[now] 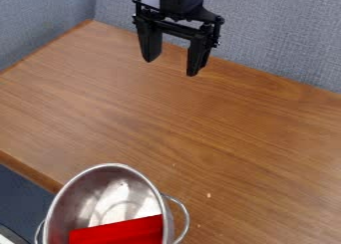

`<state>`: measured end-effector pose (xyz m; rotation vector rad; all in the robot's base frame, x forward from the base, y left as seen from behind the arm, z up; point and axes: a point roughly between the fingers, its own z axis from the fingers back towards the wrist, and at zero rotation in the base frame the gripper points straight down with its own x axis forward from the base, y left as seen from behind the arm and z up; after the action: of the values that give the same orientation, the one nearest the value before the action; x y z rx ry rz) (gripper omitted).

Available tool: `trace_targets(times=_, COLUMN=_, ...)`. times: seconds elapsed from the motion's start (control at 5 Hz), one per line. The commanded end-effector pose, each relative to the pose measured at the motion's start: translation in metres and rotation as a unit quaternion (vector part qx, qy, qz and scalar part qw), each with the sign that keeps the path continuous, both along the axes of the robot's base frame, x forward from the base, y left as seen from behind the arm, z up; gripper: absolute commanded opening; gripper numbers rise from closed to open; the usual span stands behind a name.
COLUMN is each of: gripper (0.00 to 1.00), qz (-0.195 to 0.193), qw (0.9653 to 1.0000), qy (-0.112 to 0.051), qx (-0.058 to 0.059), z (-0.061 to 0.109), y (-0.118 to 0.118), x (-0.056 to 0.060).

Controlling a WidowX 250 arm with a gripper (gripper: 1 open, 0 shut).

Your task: Put the red object in the metal pot

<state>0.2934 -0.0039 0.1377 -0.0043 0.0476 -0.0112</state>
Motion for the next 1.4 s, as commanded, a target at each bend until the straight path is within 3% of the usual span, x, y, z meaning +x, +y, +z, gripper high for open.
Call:
trace_targets(times=0.0, gripper=1.00, qz=-0.001, qw=1.0000, qy=0.009, qx=0.000, z=-0.006, y=-0.001, x=-0.003)
trace_targets(times=0.4, gripper=1.00, qz=-0.057, qw=0.9981, qy=0.025, qx=-0.006, z=-0.018, y=-0.012, x=-0.042)
trace_targets(times=0.8, gripper=1.00, qz=-0.122, qw=0.9920, qy=0.033, qx=0.003, z=-0.025, y=-0.017, x=-0.097)
trace_targets(times=1.0, gripper=1.00, qz=-0.129, qw=0.9910, qy=0.037, qx=0.007, z=-0.032, y=-0.017, x=-0.111)
trace_targets(times=1.2, gripper=1.00, qz=-0.151, qw=0.9881, qy=0.027, qx=0.009, z=-0.038, y=-0.020, x=-0.121)
